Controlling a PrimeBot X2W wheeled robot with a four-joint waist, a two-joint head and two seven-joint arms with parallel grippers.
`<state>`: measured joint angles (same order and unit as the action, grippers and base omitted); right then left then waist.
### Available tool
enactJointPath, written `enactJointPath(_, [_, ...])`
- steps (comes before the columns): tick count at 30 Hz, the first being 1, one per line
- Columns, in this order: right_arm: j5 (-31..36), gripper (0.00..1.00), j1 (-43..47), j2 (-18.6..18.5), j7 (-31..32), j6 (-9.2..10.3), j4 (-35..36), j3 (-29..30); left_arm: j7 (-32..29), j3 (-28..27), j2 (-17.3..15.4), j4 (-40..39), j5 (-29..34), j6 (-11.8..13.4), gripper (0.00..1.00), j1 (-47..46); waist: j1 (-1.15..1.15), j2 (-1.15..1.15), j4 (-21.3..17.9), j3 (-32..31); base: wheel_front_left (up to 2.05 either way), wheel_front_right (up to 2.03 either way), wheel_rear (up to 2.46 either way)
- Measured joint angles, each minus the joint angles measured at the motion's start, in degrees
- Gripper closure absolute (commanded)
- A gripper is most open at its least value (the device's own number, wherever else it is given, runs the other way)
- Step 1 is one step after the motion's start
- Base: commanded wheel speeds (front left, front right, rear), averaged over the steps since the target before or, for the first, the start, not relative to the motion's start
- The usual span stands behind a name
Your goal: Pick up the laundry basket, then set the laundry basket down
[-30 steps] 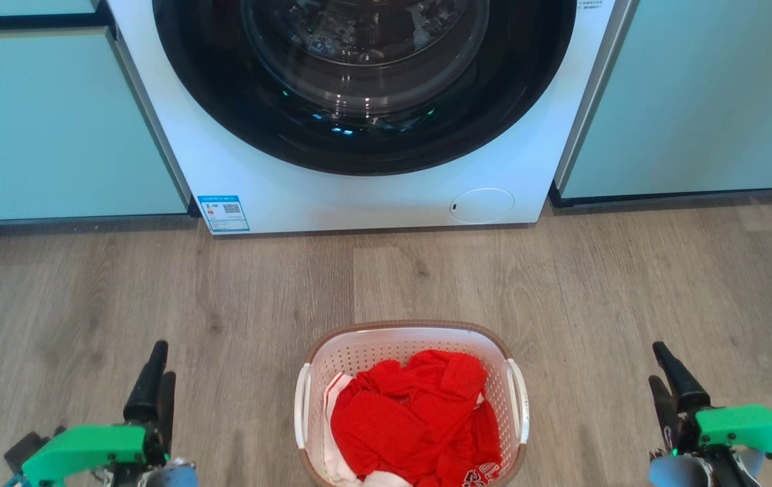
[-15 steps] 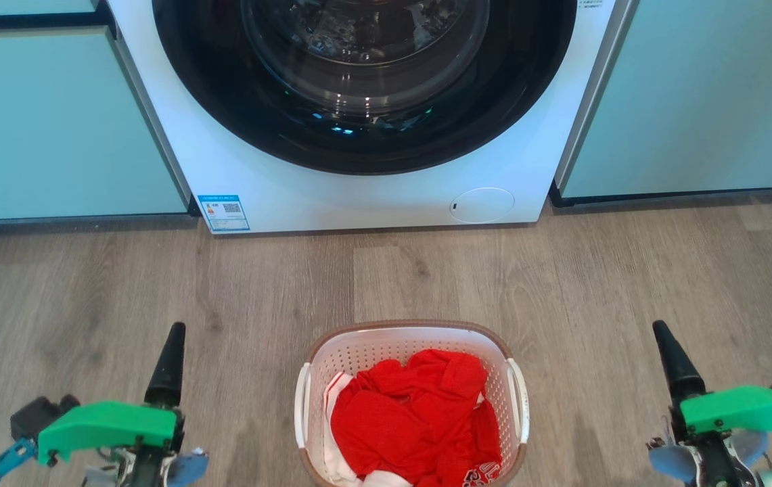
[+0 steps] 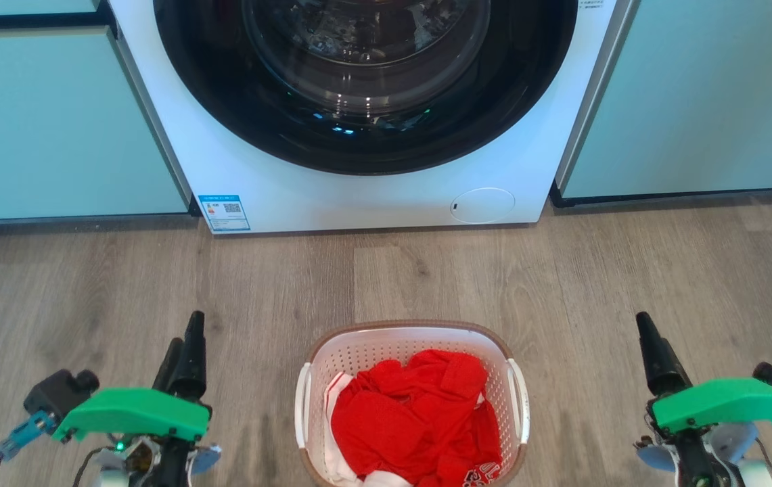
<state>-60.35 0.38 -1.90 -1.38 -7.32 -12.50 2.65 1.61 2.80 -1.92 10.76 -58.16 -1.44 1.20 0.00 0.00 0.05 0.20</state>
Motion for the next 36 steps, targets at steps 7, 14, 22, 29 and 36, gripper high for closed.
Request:
enactJointPath(7, [5.1, 0.00, 0.1, 0.0, -1.1, 0.00, 0.5, -1.0, 1.0, 1.5, -1.2, -0.8, 5.4, 1.2, 0.00, 0.1, 0.00, 0.00, 0.0, 0.0, 0.00, 0.00, 0.00])
enactJointPath(14, [10.3, 0.00, 0.1, 0.0, -2.3, 0.00, 0.9, -1.6, 2.2, 2.7, -1.7, -1.6, 10.4, 3.0, 0.00, 0.2, 0.00, 0.00, 0.0, -0.1, 0.00, 0.00, 0.00])
enactJointPath(22, [15.9, 0.00, 0.2, 0.0, -3.4, 0.00, 1.6, -2.5, 3.5, 4.6, -2.8, -2.3, 16.1, 4.6, 0.00, 1.4, 0.00, 0.00, -0.1, -0.4, 0.00, 0.00, 0.00])
enactJointPath(29, [20.7, 0.00, 0.3, 0.0, -4.6, 0.00, 2.1, -3.1, 4.5, 6.1, -3.3, -2.5, 20.9, 5.6, 0.00, 1.4, 0.00, 0.00, 0.0, -0.6, 0.00, 0.00, 0.00])
enactJointPath(36, [25.3, 0.00, 1.3, -0.1, -5.8, 0.00, 2.6, -3.9, 5.8, 7.5, -3.7, -3.2, 25.6, 7.0, 0.00, 1.4, 0.00, 0.00, 0.0, -0.6, 0.00, 0.00, 0.00])
